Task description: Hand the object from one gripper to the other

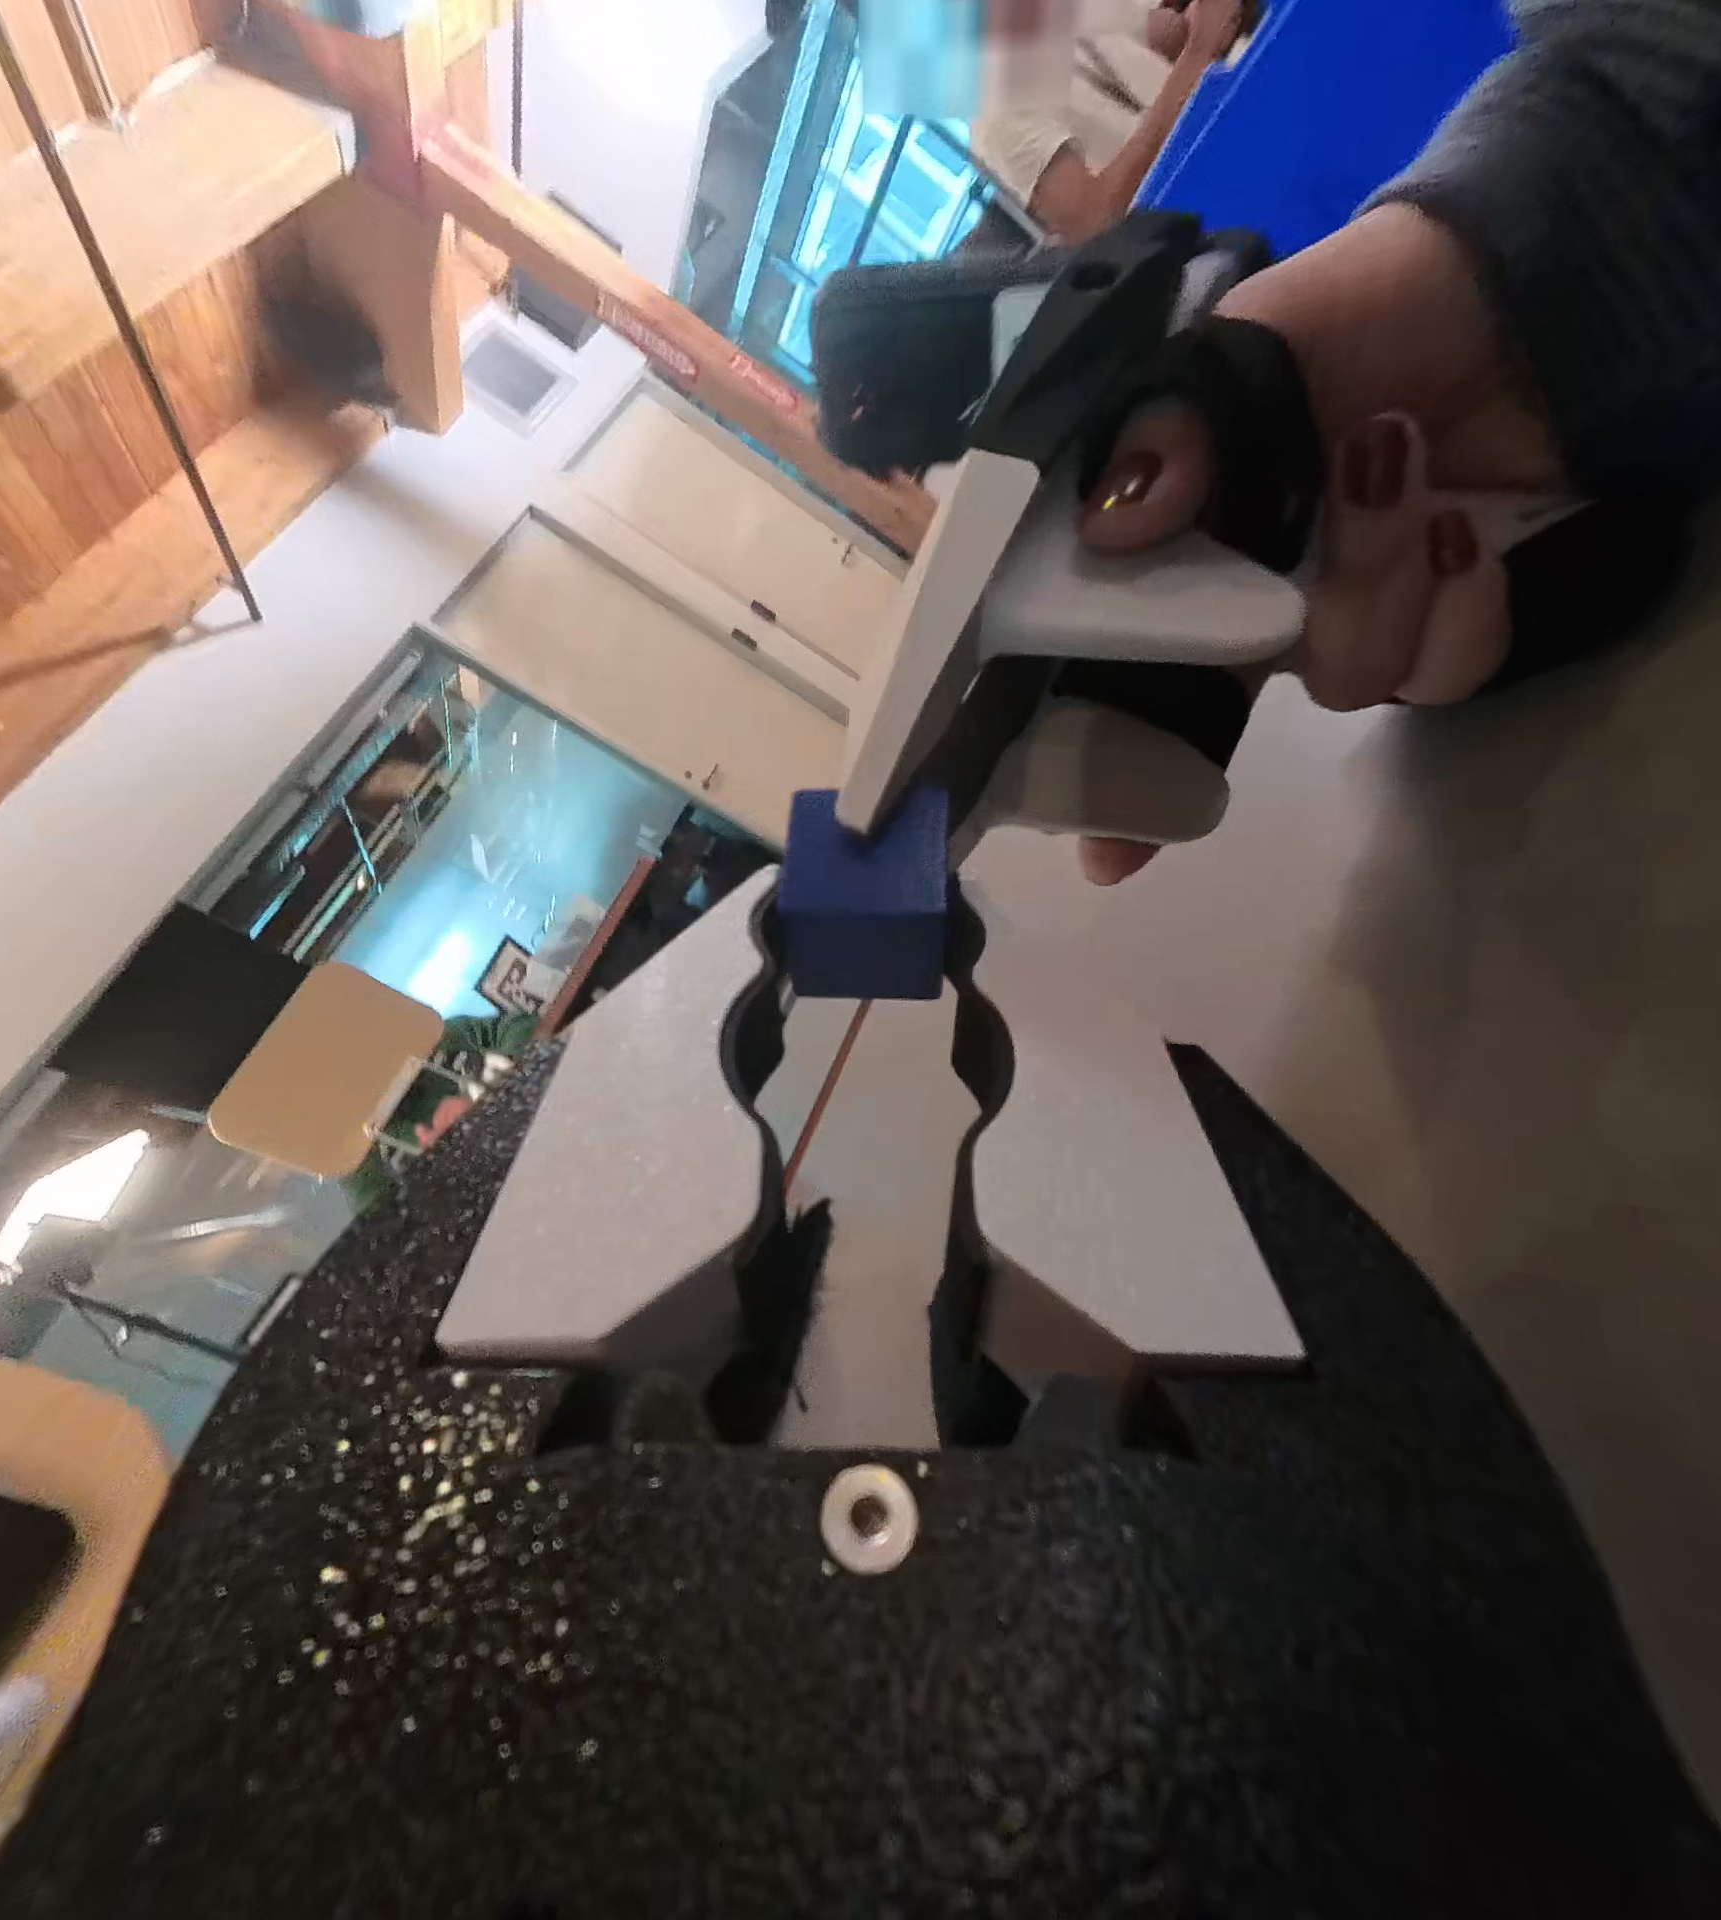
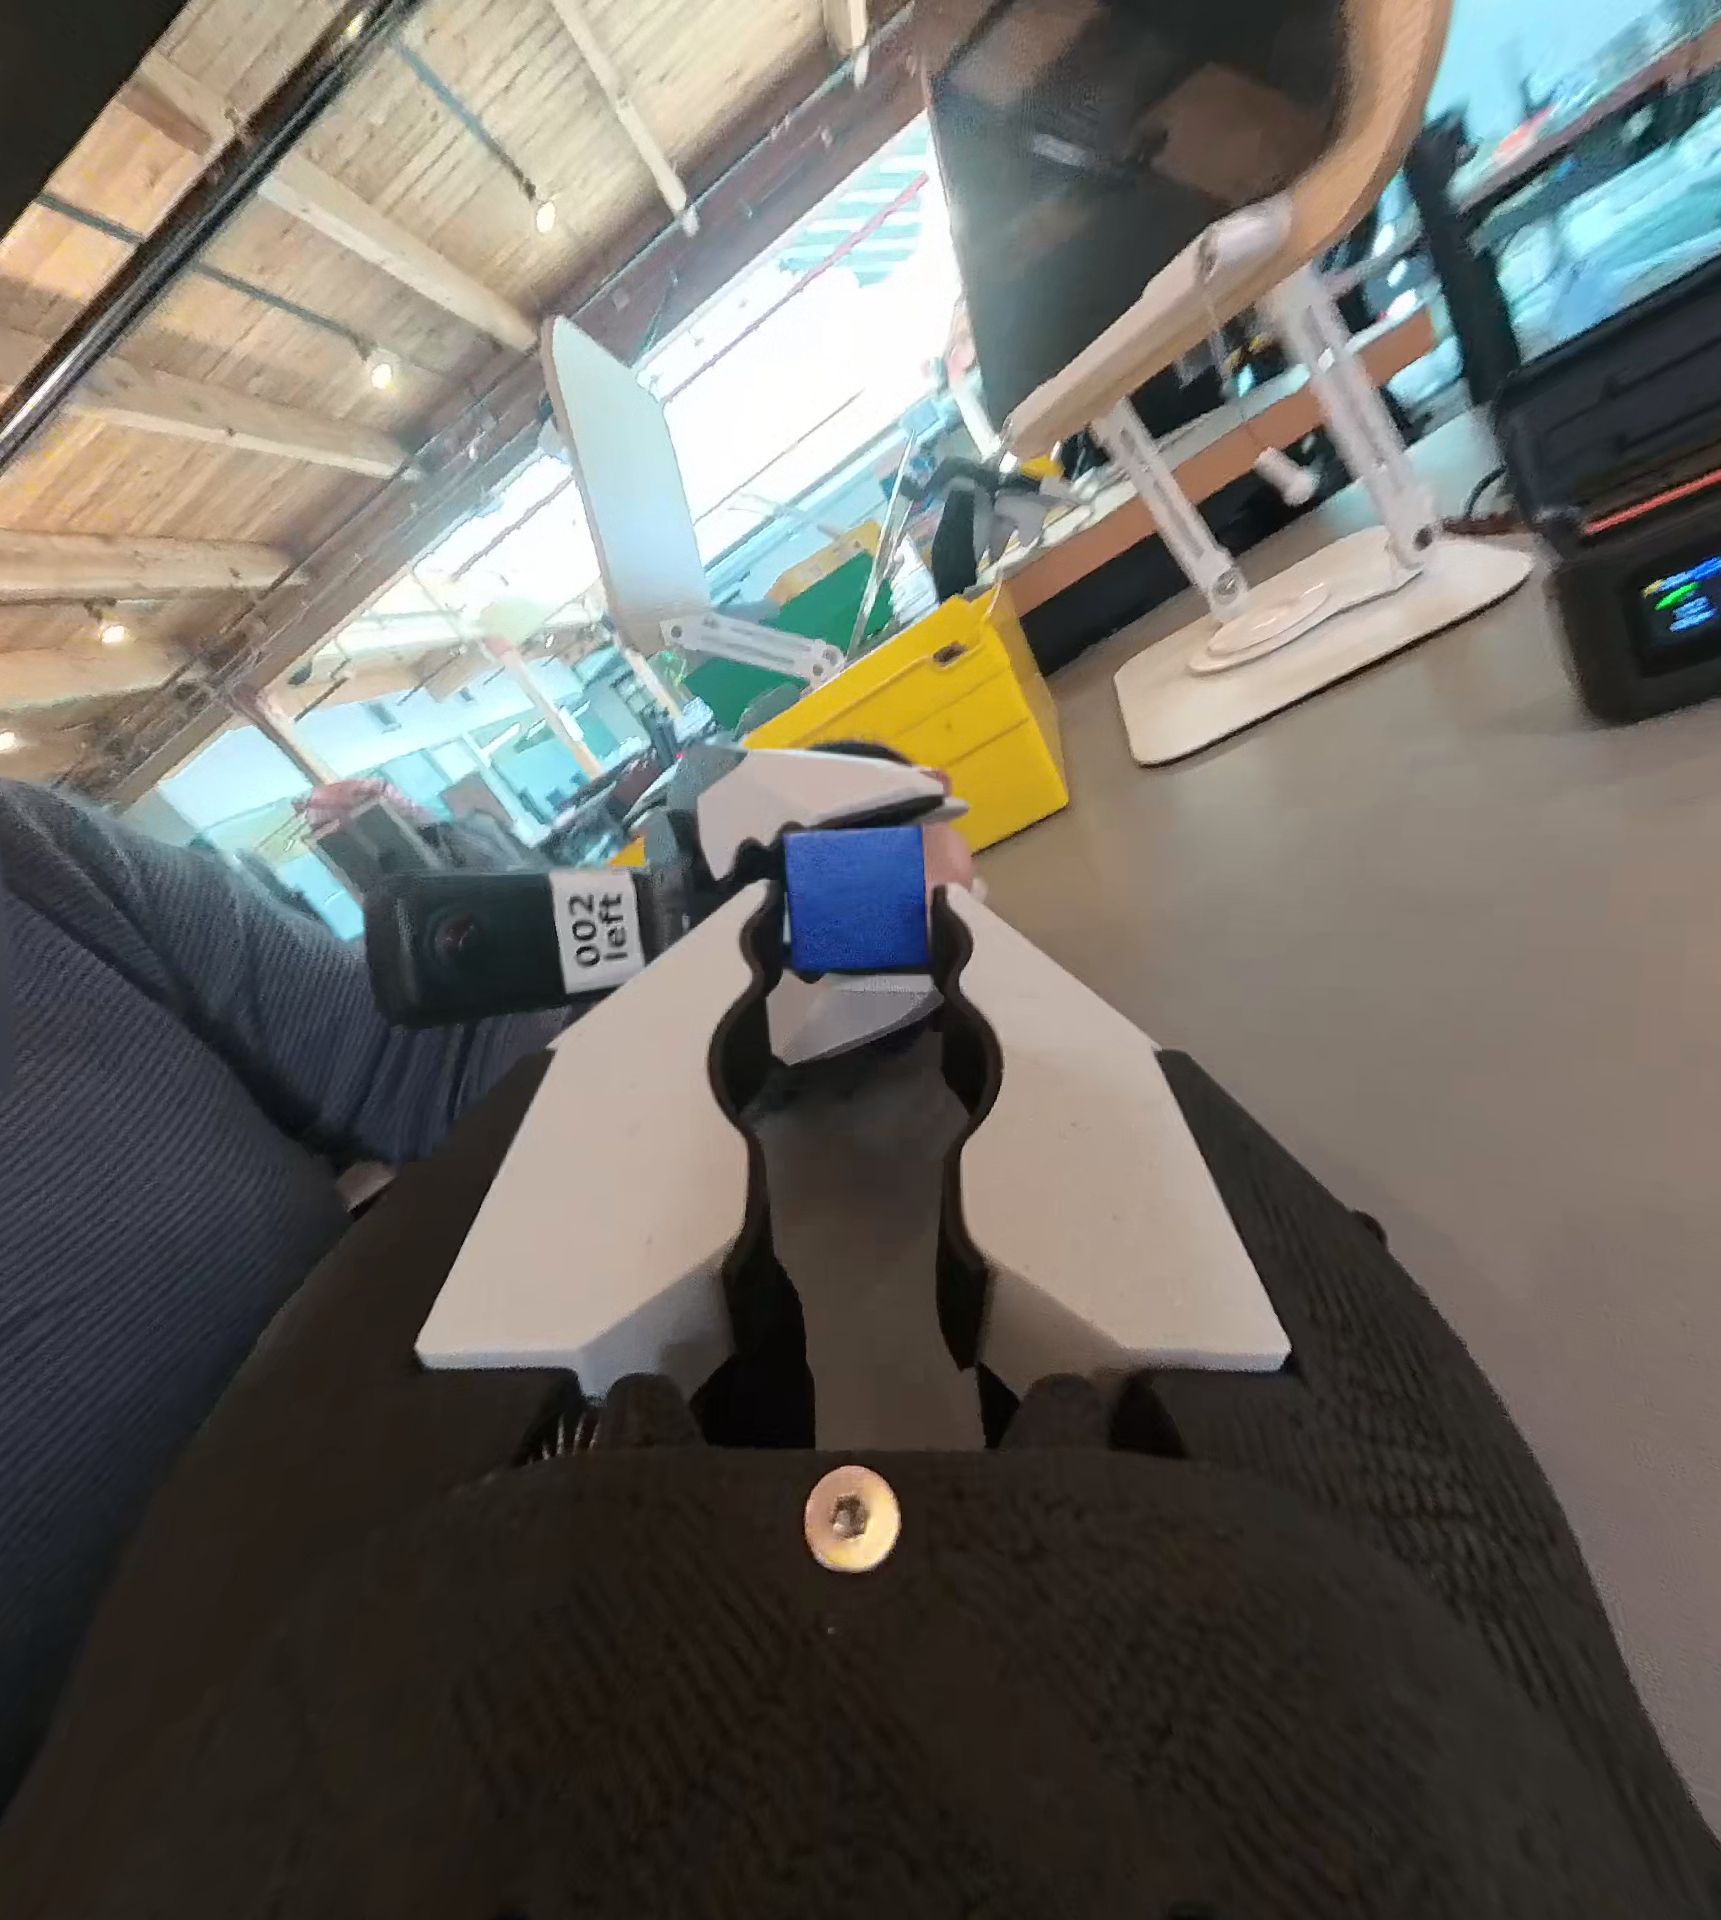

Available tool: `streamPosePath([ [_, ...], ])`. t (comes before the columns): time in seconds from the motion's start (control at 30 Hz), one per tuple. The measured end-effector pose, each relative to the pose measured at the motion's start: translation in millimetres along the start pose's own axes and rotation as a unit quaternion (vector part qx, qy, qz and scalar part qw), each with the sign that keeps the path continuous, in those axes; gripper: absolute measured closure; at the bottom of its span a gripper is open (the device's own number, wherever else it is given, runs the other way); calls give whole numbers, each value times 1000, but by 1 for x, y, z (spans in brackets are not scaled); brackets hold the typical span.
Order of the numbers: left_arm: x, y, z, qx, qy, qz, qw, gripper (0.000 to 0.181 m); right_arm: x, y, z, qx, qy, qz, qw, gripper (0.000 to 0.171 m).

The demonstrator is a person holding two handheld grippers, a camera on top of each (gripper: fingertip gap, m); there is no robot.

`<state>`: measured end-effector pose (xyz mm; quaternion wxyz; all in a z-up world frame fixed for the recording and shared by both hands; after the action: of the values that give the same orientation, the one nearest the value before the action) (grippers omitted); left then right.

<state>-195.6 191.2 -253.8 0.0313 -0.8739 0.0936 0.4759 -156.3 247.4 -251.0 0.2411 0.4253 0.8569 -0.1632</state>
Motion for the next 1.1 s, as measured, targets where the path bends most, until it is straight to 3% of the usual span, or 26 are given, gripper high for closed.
streamPosePath([
  [0.23, -14, -4, 22, -47, 188, 21, 981, 155, 10, 2, -10, 38, 62, 81, 994, 113],
  [0.33, -13, -7, 22, 2, 344, 85, 935, 155, 5, 0, -16, 69, 154, 117, 979, 111],
  [0.43, -20, -5, 23, 71, 483, 119, 865, 155, 0, 3, -19, 95, 304, 189, 929, 110],
  [0.57, -35, 1, 38, 84, 538, 75, 835, 155, -1, 0, -16, 80, 397, 239, 882, 107],
  [0.63, -39, 4, 48, 37, 507, 17, 861, 155, -1, -3, -14, 70, 370, 232, 897, 117],
  [0.73, -37, 5, 54, -73, 378, -39, 922, 155, 2, -10, -15, 74, 266, 215, 937, 121],
  [0.8, -32, 1, 53, -132, 291, -52, 946, 155, 7, -16, -14, 68, 248, 245, 935, 123],
  [0.93, -20, -8, 42, -186, 149, -49, 970, 155, 10, -27, -7, 28, 290, 298, 909, 129],
  [1.1, -14, -11, 31, -192, 75, -47, 977, 155, 10, -31, -3, 4, 314, 317, 895, 143],
])
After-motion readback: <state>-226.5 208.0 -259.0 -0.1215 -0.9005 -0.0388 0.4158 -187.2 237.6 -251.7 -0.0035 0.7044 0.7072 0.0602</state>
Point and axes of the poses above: each gripper's, where its closed fingertips meet, y back along the fingers, z out of its underside, x = y × z across the jaws, the point moved 5 cm from there along y, back along the fingers, and after that the axes turned 7 degrees about z, right-handed, at the moved point
